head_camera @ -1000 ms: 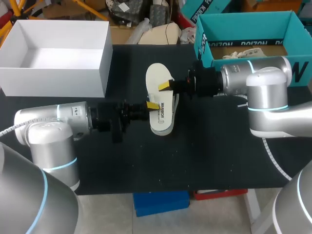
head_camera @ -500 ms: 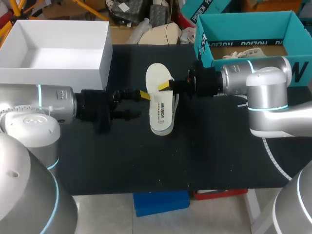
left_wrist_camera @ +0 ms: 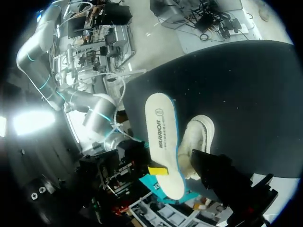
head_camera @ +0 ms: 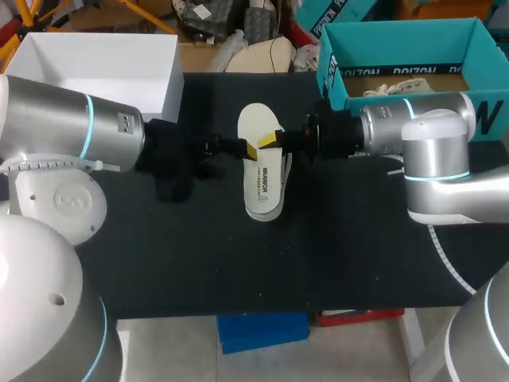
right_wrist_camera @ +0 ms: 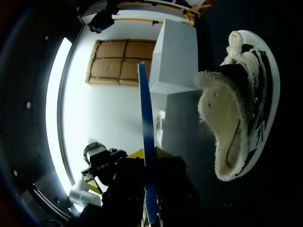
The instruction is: Take the shoe out of the shoebox, open the shoe tongue, remove and reinsert the insole, then place the shoe into the shoebox
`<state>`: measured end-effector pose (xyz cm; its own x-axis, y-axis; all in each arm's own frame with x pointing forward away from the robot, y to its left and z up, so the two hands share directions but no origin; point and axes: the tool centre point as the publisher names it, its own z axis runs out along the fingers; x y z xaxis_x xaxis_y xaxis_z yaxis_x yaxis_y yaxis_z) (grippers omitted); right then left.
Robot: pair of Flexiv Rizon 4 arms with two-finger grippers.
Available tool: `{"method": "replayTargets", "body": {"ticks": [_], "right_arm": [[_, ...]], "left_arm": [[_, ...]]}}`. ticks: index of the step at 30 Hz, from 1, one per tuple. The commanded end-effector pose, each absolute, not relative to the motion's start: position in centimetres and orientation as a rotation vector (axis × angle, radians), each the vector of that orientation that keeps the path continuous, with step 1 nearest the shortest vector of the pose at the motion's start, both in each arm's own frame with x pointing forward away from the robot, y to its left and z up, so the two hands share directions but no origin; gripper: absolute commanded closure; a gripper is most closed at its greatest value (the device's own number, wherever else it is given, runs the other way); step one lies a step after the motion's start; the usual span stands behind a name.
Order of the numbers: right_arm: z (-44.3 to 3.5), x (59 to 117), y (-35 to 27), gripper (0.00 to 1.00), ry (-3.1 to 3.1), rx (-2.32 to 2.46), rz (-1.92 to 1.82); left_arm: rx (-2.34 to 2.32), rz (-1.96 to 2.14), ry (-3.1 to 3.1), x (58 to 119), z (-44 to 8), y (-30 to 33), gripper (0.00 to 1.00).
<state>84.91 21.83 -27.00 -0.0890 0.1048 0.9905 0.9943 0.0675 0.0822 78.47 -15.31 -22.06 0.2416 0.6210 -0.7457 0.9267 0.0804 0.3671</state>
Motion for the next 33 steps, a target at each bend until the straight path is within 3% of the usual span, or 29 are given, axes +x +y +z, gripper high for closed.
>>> {"method": "replayTargets", "body": {"ticks": [1,17,33], "right_arm": [[-27.1,84.9,21.9,1.0,-1.381,-1.201,-1.173],[-27.1,84.9,21.9,1.0,-1.381,-1.201,-1.173],[-27.1,84.9,21.9,1.0,-1.381,-1.201,-1.173]], "left_arm": [[1.774,-0.143,1.731,78.6,-21.8,-15.6,0.0],[2.064,0.14,1.894,77.8,-20.4,-18.4,0.0],[2.1,0.109,2.008,76.8,-22.1,-19.1,0.0]]}}
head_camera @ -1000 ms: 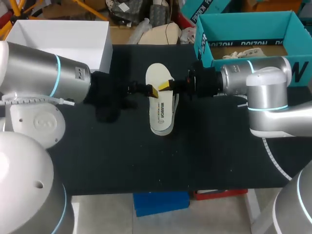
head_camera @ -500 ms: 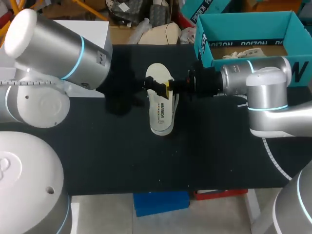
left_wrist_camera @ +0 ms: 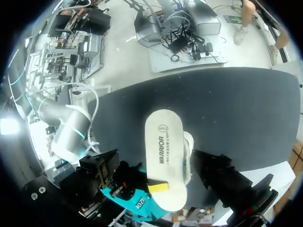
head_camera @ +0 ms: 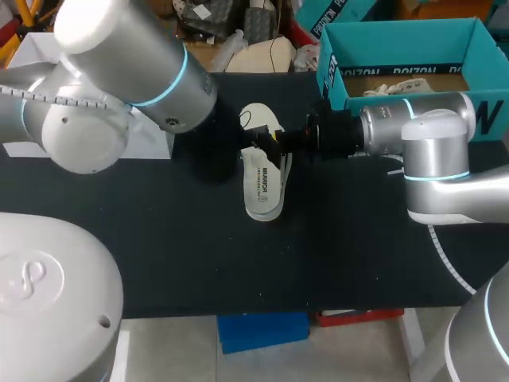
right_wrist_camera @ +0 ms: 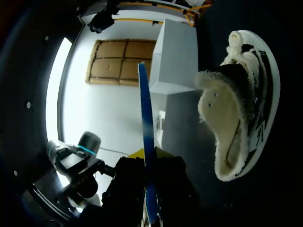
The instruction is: Take the shoe out of the shoebox, open the shoe tongue, remove and reinsert the insole, then place the shoe into the shoebox
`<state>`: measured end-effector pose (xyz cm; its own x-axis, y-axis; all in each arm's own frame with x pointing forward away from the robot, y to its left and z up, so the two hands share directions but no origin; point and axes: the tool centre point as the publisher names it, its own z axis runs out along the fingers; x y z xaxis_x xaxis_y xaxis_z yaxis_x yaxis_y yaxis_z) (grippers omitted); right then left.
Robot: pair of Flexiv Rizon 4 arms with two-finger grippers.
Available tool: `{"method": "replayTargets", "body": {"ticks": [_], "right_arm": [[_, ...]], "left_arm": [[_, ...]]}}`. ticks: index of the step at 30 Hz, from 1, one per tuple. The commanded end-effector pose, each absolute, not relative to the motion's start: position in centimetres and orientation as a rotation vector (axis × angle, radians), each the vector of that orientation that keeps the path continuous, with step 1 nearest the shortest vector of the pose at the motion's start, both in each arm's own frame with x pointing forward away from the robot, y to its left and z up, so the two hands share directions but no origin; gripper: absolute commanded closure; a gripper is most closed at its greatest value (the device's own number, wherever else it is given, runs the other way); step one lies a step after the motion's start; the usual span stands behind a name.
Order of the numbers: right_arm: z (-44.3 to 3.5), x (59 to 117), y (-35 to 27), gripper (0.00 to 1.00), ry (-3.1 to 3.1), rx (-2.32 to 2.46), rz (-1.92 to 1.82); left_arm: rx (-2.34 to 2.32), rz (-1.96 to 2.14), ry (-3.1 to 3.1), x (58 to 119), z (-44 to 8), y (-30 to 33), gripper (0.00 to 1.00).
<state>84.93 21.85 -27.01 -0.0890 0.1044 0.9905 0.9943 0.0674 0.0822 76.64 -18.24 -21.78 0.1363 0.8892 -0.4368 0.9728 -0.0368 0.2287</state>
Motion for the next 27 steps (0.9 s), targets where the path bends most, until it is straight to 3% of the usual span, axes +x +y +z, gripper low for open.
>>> {"method": "replayTargets", "body": {"ticks": [1,27], "right_arm": [[-27.1,84.9,21.9,1.0,-1.381,-1.201,-1.173],[-27.1,84.9,21.9,1.0,-1.381,-1.201,-1.173]], "left_arm": [[2.102,0.107,2.009,76.8,-22.2,-19.2,0.0],[2.112,0.026,2.038,82.8,-23.4,-20.1,0.0]]}}
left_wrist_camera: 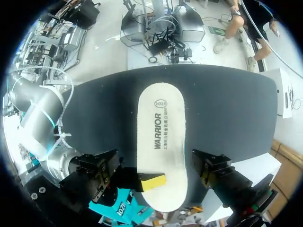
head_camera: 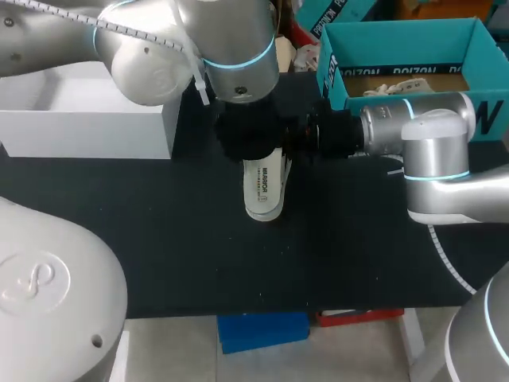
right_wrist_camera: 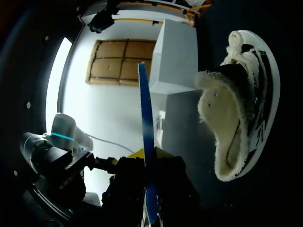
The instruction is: Take the shoe out of the shoebox, open the shoe tongue, remove and reinsert the insole, then place the shoe into the shoebox
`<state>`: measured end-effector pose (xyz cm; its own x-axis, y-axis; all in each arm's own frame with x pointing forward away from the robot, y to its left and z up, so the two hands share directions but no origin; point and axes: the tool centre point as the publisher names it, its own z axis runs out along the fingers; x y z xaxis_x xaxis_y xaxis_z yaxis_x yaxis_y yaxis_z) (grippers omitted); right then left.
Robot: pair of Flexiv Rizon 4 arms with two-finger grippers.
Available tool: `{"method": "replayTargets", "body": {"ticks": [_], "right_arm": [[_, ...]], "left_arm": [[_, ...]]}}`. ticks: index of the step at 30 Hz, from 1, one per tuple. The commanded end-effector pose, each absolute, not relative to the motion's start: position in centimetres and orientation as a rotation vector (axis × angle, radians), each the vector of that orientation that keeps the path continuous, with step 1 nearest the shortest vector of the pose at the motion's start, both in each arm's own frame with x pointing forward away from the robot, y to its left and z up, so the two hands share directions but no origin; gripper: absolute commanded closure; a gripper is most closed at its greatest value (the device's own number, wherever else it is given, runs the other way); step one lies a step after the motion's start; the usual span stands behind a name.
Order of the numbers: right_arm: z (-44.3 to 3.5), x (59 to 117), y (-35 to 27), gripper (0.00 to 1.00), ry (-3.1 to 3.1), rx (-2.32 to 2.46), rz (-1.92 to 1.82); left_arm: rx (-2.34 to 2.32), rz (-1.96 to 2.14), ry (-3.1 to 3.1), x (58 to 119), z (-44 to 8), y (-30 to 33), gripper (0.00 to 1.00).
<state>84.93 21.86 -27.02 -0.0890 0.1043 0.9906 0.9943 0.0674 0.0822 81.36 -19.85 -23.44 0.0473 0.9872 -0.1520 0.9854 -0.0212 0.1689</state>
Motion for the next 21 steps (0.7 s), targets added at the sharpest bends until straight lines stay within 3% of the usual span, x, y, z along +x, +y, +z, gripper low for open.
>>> {"method": "replayTargets", "body": {"ticks": [1,21], "right_arm": [[-27.1,84.9,21.9,1.0,-1.381,-1.201,-1.173],[-27.1,84.9,21.9,1.0,-1.381,-1.201,-1.173]], "left_arm": [[2.11,0.026,2.037,83.3,-23.3,-20.0,0.0],[2.092,0.043,1.999,93.7,-22.4,-18.7,0.0]]}}
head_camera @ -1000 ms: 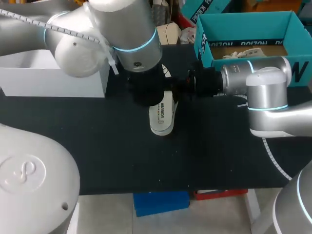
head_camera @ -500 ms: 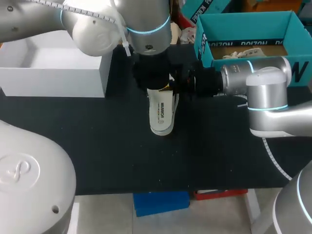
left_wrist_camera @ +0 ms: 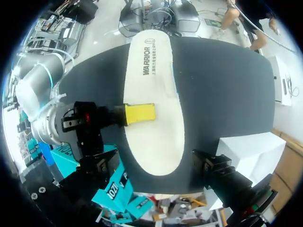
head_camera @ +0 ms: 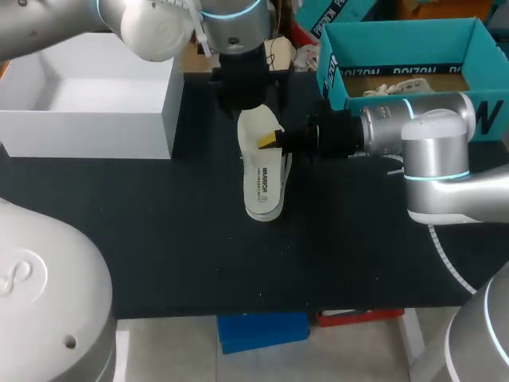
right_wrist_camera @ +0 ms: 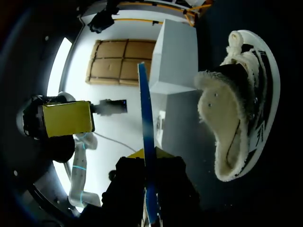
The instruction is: Take the shoe out of the shoebox, open the shoe tongue, remove and reinsert the insole, then place the shoe into the shoebox
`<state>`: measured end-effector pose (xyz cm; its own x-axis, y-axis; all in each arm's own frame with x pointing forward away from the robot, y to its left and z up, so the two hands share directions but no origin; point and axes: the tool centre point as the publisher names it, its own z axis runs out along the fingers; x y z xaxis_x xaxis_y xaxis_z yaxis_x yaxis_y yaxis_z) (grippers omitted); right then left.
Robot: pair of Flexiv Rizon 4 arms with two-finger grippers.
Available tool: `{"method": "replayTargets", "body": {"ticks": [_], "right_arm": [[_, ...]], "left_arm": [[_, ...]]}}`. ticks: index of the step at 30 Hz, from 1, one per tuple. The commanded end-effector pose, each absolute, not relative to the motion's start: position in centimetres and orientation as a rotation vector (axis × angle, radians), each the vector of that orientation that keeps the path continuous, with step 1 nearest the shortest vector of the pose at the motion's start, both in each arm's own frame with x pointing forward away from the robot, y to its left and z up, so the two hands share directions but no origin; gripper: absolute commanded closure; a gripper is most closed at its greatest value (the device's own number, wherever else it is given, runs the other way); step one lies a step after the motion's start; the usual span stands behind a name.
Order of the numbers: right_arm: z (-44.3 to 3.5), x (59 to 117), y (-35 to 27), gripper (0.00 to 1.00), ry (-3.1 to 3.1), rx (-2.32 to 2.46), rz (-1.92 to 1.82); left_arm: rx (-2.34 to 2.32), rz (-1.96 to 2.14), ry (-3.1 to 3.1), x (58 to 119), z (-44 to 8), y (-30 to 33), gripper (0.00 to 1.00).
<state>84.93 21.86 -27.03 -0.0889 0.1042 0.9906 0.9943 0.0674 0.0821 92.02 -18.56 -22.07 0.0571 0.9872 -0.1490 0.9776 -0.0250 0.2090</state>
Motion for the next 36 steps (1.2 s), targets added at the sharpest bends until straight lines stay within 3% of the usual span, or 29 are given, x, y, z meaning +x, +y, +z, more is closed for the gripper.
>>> {"method": "replayTargets", "body": {"ticks": [1,17,36], "right_arm": [[-27.1,84.9,21.9,1.0,-1.381,-1.201,-1.173],[-27.1,84.9,21.9,1.0,-1.381,-1.201,-1.173],[-27.1,84.9,21.9,1.0,-1.381,-1.201,-1.173]], "left_arm": [[2.092,0.045,1.998,94.1,-22.3,-18.7,0.0],[2.075,0.089,1.968,95.6,-20.9,-18.4,0.0],[2.026,0.091,2.059,82.8,-21.4,-18.0,0.0]]}}
